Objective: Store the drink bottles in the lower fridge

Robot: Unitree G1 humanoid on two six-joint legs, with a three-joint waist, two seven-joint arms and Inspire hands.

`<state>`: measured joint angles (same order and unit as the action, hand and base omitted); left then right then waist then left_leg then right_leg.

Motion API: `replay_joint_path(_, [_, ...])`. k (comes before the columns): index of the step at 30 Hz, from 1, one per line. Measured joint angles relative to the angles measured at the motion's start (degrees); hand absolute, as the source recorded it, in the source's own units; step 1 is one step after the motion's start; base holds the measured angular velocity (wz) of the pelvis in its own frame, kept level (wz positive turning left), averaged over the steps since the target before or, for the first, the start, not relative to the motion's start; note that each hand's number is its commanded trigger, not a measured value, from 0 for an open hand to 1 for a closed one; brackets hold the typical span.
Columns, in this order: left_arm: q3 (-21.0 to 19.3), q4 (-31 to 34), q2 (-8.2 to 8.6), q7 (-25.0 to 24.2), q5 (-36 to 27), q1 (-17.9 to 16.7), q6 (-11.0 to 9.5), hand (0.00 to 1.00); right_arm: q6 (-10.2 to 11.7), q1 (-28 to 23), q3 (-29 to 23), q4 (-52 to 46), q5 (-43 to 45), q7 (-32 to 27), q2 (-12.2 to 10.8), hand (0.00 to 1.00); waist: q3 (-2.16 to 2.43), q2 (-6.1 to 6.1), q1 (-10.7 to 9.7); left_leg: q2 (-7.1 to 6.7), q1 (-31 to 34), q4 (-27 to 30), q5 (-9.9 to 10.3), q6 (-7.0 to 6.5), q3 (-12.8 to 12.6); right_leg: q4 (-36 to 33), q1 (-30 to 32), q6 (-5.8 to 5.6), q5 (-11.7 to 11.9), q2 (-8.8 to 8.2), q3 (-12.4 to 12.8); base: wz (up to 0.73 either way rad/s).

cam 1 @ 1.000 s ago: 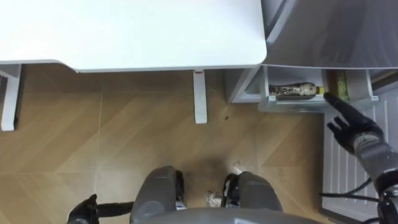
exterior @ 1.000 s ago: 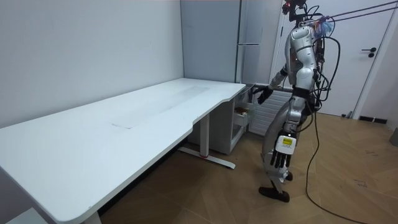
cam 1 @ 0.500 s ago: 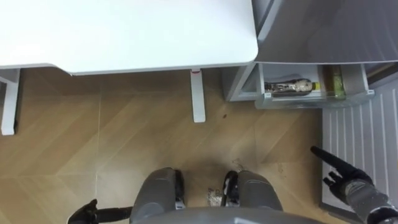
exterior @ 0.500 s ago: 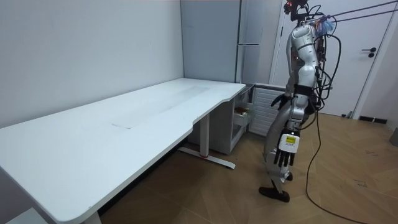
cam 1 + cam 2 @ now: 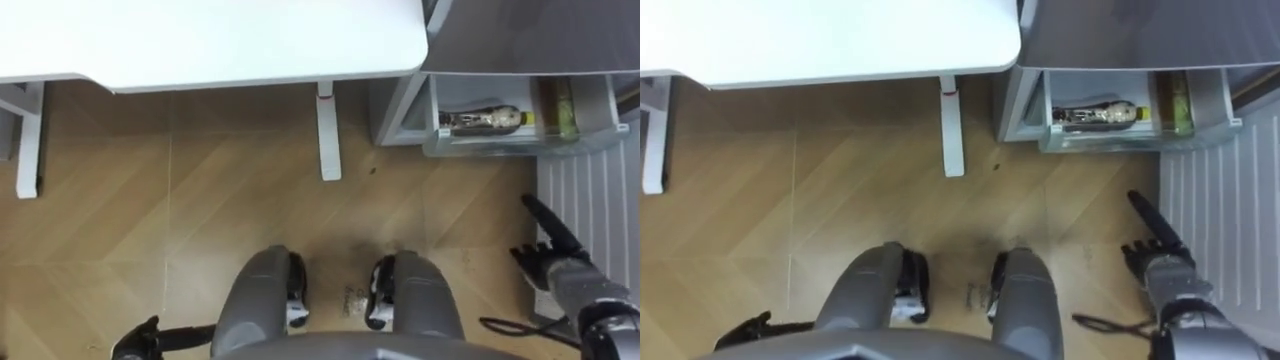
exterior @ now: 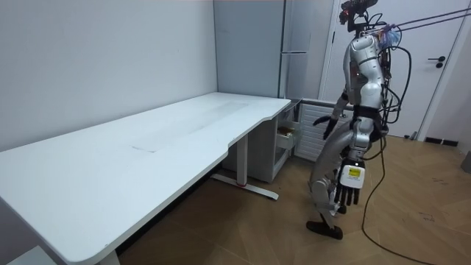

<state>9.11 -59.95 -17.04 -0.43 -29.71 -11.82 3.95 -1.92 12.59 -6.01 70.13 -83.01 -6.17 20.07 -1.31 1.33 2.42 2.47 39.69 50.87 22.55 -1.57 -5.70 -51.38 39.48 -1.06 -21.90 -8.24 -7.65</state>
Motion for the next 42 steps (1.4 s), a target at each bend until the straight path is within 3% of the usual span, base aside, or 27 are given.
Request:
replay_joint_path(4, [0.06,0.28,-0.01,0.36,0.1,0.95,0.82,0.0,0.48,2.69,0.01,-1.48,-2.21,0.06,0.93,0.0,0.05,0.14,1.2,-0.24,6.88,6.76,1.44,-0.39,-0.78,-8.07,7.81,0.27,-2.01,-1.26,1.44,0.01])
replay_joint_path(8, [0.17,0.29,0.01,1.1,0.26,1.2,1.01,0.0,1.03,6.16,0.01,-1.59,-4.22,0.12,1.6,0.0,0.02,0.18,1.17,-0.15,12.53,12.75,2.99,-0.01,-0.74,-14.54,13.7,0.19,-4.06,-1.84,2.14,0.05])
replay_joint_path(10, [0.2,0.32,0.01,1.58,0.01,1.15,0.96,0.0,1.41,7.95,0.05,-1.81,-4.26,0.82,2.93,0.0,-0.02,0.05,1.21,-0.12,15.96,16.91,3.99,0.01,-0.66,-18.94,17.2,0.7,-5.48,-2.43,2.46,0.08])
replay_joint_path(16, [0.85,0.59,-0.04,2.41,-0.11,1.13,0.79,0.0,2.59,13.19,0.19,-5.76,-6.33,2.85,6.82,0.0,-0.16,-0.25,0.99,0.27,24.7,24.51,4.79,0.01,-0.16,-26.67,25.84,1.88,-6.73,-2.98,2.93,0.05])
replay_joint_path(19, [1.63,1.53,-0.05,2.71,0.0,1.15,1.03,0.0,3.99,15.69,0.22,-8.97,-7.67,3.73,7.18,0.0,-0.12,-0.78,0.96,0.36,27.76,26.59,4.96,-0.32,-0.26,-29.11,29.21,2.18,-7.06,-3.6,3.46,0.02])
replay_joint_path(30, [2.36,4.34,-0.23,2.63,0.17,1.38,0.9,0.0,4.46,18.28,0.43,-12.16,-10.47,4.33,7.48,0.0,-0.43,-1.98,0.99,1.32,33.03,27.88,4.62,0.27,-0.38,-30.71,35.05,2.88,-6.7,-3.7,3.78,-0.02])
replay_joint_path(32, [2.36,4.34,-0.23,2.61,0.08,1.38,0.89,0.0,4.47,18.28,0.79,-12.2,-10.89,4.28,7.49,0.0,-0.46,-2.03,0.98,1.0,32.98,27.88,4.57,0.36,-0.43,-30.81,35.05,2.89,-6.7,-3.71,3.78,-0.02])
replay_joint_path(36, [2.34,6.05,-0.91,2.45,0.02,1.24,0.75,0.0,4.69,18.28,2.58,-13.34,-10.93,3.49,7.76,0.0,-0.96,-3.36,1.01,1.11,33.29,27.78,4.5,0.5,-0.83,-31.3,36.04,3.04,-6.75,-3.73,4.25,-0.01])
replay_joint_path(42, [2.25,7.1,-2.28,2.05,-0.01,0.55,0.06,0.0,5.68,18.33,4.28,-16.37,-11.4,-2.41,8.33,0.0,-0.9,-3.98,1.37,0.86,33.75,26.44,3.89,1.58,-0.42,-30.87,36.18,3.5,-6.9,-4.92,3.41,0.07])
